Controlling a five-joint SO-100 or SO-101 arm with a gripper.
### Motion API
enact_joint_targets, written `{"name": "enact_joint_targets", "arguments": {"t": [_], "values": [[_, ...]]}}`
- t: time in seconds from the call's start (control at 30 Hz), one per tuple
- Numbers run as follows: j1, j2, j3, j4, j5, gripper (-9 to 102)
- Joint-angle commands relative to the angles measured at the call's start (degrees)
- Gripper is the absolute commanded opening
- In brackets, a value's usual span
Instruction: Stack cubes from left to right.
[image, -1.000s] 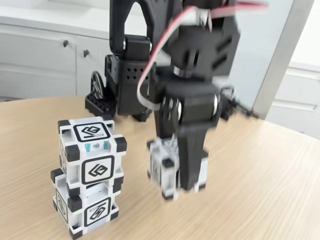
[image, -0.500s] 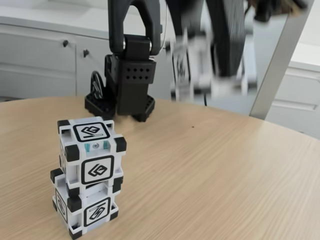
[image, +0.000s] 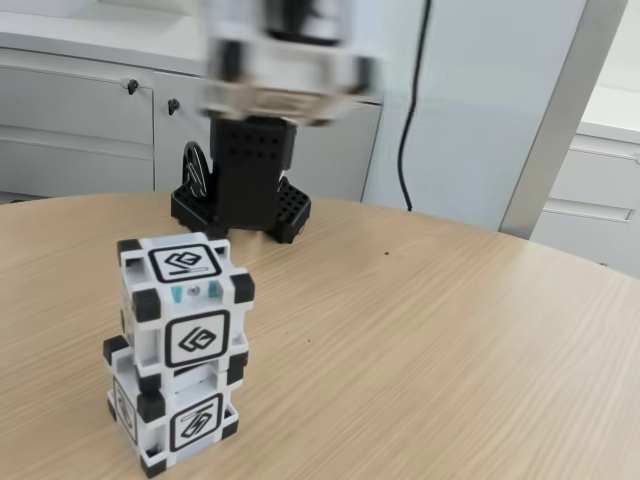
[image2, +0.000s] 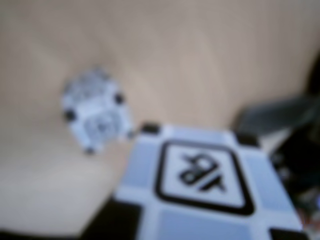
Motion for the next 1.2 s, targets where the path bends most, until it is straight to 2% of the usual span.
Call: {"name": "enact_joint_targets", "arguments": {"t": [0.0, 0.23, 0.5, 0.7, 1.17], "values": [[3.3, -0.4, -2.7, 0.5, -1.8, 16], [4.8, -7.6, 3.8, 0.5, -6.5, 15], [5.1, -8.1, 4.7, 0.4, -7.9, 15], [11.6, -8.1, 4.7, 0.4, -9.4, 15], [11.8, -8.2, 4.7, 0.4, -6.2, 16]]}}
